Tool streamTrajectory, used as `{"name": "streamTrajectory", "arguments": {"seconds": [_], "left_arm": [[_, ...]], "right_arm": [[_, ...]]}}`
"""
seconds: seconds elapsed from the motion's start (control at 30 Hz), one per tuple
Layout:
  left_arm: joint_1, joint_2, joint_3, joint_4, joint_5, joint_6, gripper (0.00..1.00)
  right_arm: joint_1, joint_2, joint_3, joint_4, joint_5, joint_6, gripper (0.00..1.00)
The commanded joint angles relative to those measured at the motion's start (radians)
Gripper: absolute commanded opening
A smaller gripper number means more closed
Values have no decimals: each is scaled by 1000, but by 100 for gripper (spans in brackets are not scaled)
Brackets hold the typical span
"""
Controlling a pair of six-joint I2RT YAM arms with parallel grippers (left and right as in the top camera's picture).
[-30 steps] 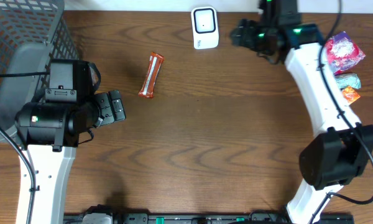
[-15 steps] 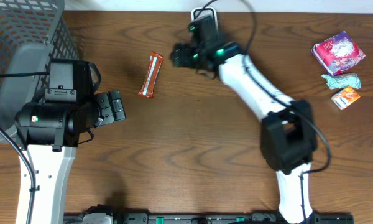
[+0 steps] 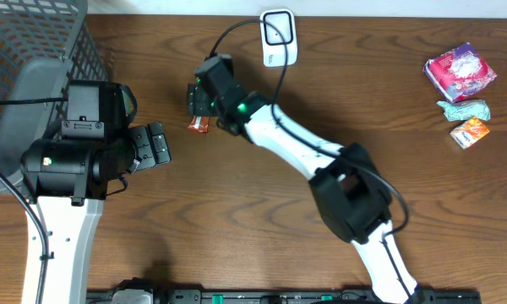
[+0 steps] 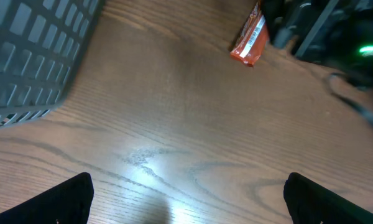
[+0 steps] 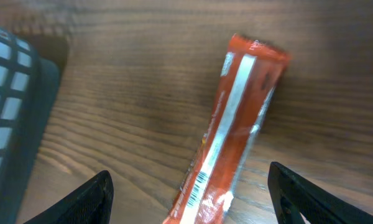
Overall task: Scan the item barcode
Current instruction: 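Move the right gripper left toward the red chocolate bar, then grasp the red chocolate bar with the right gripper and lift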
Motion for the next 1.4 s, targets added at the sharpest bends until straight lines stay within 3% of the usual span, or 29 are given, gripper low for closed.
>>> {"name": "streamTrajectory", "arguments": {"seconds": [0.0, 0.2, 0.37, 0.57, 0.8, 0.87, 1.17, 1.37], "left_arm": [[1, -2, 4, -3, -2, -13, 98], [1, -2, 4, -3, -2, -13, 98], [1, -2, 4, -3, -2, -13, 98], [1, -2, 4, -3, -2, -13, 98], [1, -2, 4, -3, -2, -13, 98], [1, -1, 4, -3, -2, -13, 98], [1, -2, 4, -3, -2, -13, 98], [1, -2, 4, -3, -2, -13, 98]], "right_arm": [[23, 70, 5, 25, 77, 24, 75], [46, 111, 5, 28, 192, 14, 73], [52, 115, 5, 45, 191, -52, 63], [65, 127, 5, 88, 193, -171, 64], [65, 164, 5, 85, 191, -171, 63], [66, 166, 5, 82, 191, -171, 59], [61, 131, 6, 40, 193, -171, 24], [60, 48, 6, -123, 213, -171, 24]]}}
